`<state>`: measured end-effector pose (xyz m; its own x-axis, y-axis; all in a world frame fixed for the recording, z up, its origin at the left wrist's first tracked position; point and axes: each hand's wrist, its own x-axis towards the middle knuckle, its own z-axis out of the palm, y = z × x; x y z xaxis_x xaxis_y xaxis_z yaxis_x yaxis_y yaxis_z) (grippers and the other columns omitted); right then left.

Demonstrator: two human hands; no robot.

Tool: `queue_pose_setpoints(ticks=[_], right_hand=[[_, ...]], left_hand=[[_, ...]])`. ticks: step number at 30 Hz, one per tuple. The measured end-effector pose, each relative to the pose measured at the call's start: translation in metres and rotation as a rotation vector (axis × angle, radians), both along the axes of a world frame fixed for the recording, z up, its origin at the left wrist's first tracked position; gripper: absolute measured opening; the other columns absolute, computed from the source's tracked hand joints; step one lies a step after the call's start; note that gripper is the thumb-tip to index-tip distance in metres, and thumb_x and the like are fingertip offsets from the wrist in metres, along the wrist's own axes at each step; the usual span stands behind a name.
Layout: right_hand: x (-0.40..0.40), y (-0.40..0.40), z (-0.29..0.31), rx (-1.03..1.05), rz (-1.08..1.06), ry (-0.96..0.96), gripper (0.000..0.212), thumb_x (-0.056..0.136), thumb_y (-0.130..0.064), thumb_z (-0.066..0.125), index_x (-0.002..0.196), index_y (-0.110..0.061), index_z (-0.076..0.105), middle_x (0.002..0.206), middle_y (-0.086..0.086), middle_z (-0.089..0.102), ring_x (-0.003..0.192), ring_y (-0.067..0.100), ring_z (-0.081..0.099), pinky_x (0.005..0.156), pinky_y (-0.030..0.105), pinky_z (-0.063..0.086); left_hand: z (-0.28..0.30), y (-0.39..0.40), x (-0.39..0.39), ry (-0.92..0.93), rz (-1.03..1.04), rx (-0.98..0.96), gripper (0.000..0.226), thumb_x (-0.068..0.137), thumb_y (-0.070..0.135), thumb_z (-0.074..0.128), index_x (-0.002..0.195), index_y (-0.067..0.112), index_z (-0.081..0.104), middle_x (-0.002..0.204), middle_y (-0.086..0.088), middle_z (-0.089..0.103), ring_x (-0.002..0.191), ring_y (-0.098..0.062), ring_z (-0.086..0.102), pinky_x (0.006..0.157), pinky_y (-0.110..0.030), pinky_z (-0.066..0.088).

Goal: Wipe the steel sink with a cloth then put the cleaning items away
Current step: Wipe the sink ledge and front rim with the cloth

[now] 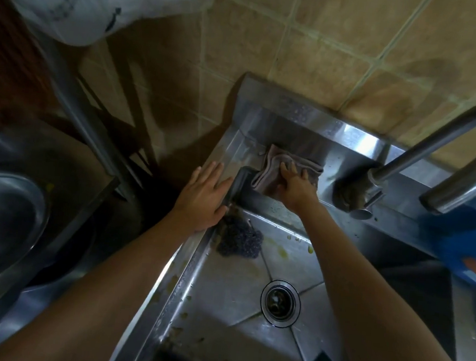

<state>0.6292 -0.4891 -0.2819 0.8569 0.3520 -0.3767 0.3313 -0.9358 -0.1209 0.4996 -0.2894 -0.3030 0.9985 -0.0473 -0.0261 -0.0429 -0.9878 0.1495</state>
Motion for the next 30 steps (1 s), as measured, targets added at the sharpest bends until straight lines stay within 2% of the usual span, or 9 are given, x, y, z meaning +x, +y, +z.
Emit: queue_pose_setpoints(ticks=[5,9,14,20,26,30], right_hand=[[0.008,0.009,-0.005,-0.033,0.081,-0.022,0.061,0.098,-0.025,0.041,0.152,-0.028,0.012,0.16,-0.004,0.001,0.144,0.038,0.011,0.114,0.054,0.019],[0.014,0.011,-0.008,-0.026,0.13,-0.015,0.064,0.097,-0.023,0.043,0.152,-0.028,0.01,0.16,-0.002,0.002,0.144,0.039,0.01,0.115,0.055,0.019],[0.021,0.017,-0.009,-0.023,0.197,-0.006,0.064,0.098,-0.025,0.042,0.152,-0.028,0.008,0.161,-0.001,0.0,0.144,0.04,0.009,0.115,0.055,0.018],[0.024,0.029,-0.009,-0.028,0.254,0.003,0.063,0.098,-0.026,0.042,0.151,-0.031,0.009,0.161,-0.003,-0.001,0.144,0.038,0.008,0.114,0.056,0.019],[0.026,0.046,-0.011,-0.019,0.27,0.017,0.069,0.096,-0.029,0.047,0.15,-0.037,0.005,0.161,-0.003,-0.003,0.145,0.034,0.007,0.114,0.058,0.016],[0.022,0.056,-0.006,-0.036,0.301,0.035,0.073,0.094,-0.036,0.051,0.15,-0.039,0.004,0.161,-0.001,-0.006,0.145,0.036,0.005,0.114,0.059,0.014]], left_hand=[[0.0,0.001,0.001,0.003,-0.005,-0.004,0.069,0.088,0.041,0.051,0.148,0.02,0.026,0.158,-0.013,0.009,0.147,-0.028,0.003,0.117,-0.043,0.002],[0.001,-0.001,-0.001,-0.017,0.008,0.016,0.068,0.088,0.039,0.053,0.148,0.019,0.027,0.158,-0.014,0.012,0.146,-0.029,0.006,0.117,-0.043,0.004],[0.002,-0.006,-0.006,-0.015,0.061,0.01,0.065,0.088,0.038,0.055,0.146,0.021,0.032,0.157,-0.012,0.015,0.146,-0.03,0.009,0.116,-0.045,0.006],[0.004,-0.01,-0.017,0.036,0.089,0.029,0.066,0.091,0.038,0.05,0.149,0.02,0.023,0.159,-0.012,0.006,0.146,-0.03,0.002,0.116,-0.045,0.006],[0.008,-0.011,-0.026,0.057,0.094,0.019,0.065,0.091,0.038,0.05,0.147,0.02,0.024,0.159,-0.012,0.006,0.146,-0.03,0.001,0.116,-0.045,0.006],[0.006,-0.009,-0.03,0.041,0.086,0.025,0.064,0.09,0.038,0.051,0.146,0.019,0.026,0.158,-0.013,0.007,0.146,-0.03,0.003,0.116,-0.045,0.007]])
